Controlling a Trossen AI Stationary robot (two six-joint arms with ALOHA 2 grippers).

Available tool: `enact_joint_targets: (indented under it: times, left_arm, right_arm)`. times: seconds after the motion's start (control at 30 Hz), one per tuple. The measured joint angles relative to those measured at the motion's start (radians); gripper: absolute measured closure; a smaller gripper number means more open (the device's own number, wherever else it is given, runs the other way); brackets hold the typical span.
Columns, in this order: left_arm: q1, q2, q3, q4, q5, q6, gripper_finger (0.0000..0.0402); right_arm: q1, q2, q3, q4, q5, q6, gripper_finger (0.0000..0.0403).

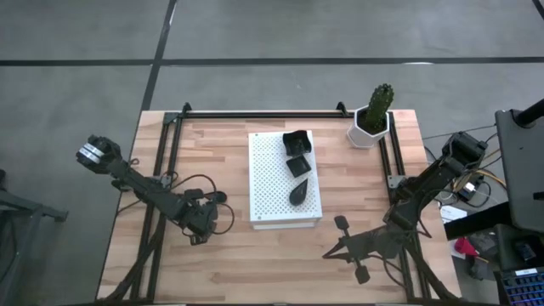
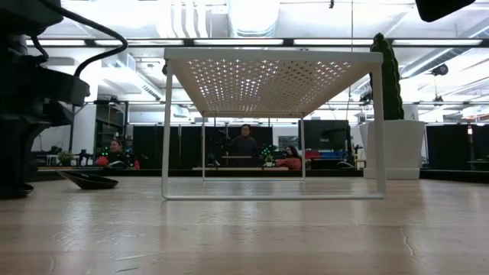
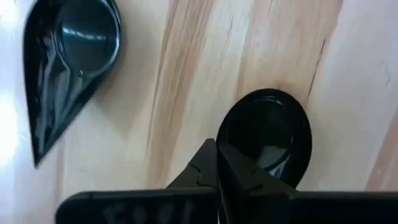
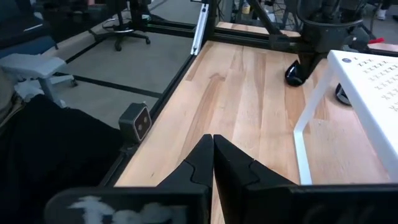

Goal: Pick & Place Mini shaped plates
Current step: Stack the black drop-shaped plate on top of the black drop-shaped plate on the shelf

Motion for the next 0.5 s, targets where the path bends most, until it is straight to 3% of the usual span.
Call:
enact_joint_targets:
  times: [0.3, 0.5]
  left_arm:
    - [-0.015, -0.002, 0.059, 0.018, 0.003, -0.122, 0.0401]
    - [-0.020, -0.004, 0.130, 0.073, -0.014, -0.150, 0.0401]
  right_arm:
    - [0.000, 0.000, 0.000, 0.007, 0.004, 0.006, 0.0394]
    - [-0.001, 0.001, 0.000, 0.017, 0.085, 0.056, 0.0394]
